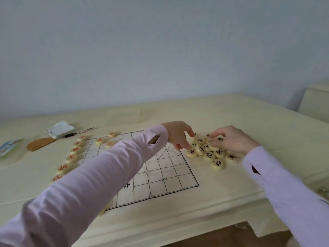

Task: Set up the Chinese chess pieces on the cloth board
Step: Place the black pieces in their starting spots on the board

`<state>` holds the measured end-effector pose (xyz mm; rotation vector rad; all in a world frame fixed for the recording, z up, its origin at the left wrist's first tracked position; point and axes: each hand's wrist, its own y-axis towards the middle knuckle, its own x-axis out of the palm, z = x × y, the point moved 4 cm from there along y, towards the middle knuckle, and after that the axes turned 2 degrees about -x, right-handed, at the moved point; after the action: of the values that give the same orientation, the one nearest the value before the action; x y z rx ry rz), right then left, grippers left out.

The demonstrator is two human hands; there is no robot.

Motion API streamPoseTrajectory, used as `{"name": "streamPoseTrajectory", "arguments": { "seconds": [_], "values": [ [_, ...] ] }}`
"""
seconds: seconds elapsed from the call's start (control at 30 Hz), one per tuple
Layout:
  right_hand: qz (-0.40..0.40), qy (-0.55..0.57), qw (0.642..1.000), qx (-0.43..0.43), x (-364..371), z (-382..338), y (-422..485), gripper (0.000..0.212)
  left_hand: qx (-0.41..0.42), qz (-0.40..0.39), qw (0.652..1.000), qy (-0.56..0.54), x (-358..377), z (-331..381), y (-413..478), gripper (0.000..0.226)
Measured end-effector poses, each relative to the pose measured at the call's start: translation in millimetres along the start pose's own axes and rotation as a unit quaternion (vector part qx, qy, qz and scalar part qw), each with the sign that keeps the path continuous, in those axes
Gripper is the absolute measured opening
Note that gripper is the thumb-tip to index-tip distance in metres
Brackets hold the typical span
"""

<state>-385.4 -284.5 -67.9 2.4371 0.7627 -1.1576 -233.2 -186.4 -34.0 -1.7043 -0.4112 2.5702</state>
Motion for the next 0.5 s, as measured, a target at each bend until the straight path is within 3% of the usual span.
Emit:
{"name": "streamPoseTrajectory", "arguments": {
  "seconds": [0.1,0.17,0.37,0.5],
  "values": [
    [-0.064,0.02,0.998,-0.014,-3.9,9.8,-0.1,0.032,0.028,-0.043,0.999,-0.011,15.2,15.0,6.0,0.052],
    [-0.075,0.019,0.997,-0.024,-8.7,15.8,2.3,0.031,0.045,-0.032,0.998,-0.003,23.2,20.5,10.1,0.044],
    [-0.006,0.02,1.0,-0.014,-18.3,38.6,13.9,0.022,0.047,0.066,0.996,0.036,20.5,14.7,30.8,0.026],
    [0.037,0.03,0.999,-0.011,-22.6,47.0,19.0,0.018,0.03,0.069,0.996,0.049,14.8,6.0,38.0,0.029]
  ]
}}
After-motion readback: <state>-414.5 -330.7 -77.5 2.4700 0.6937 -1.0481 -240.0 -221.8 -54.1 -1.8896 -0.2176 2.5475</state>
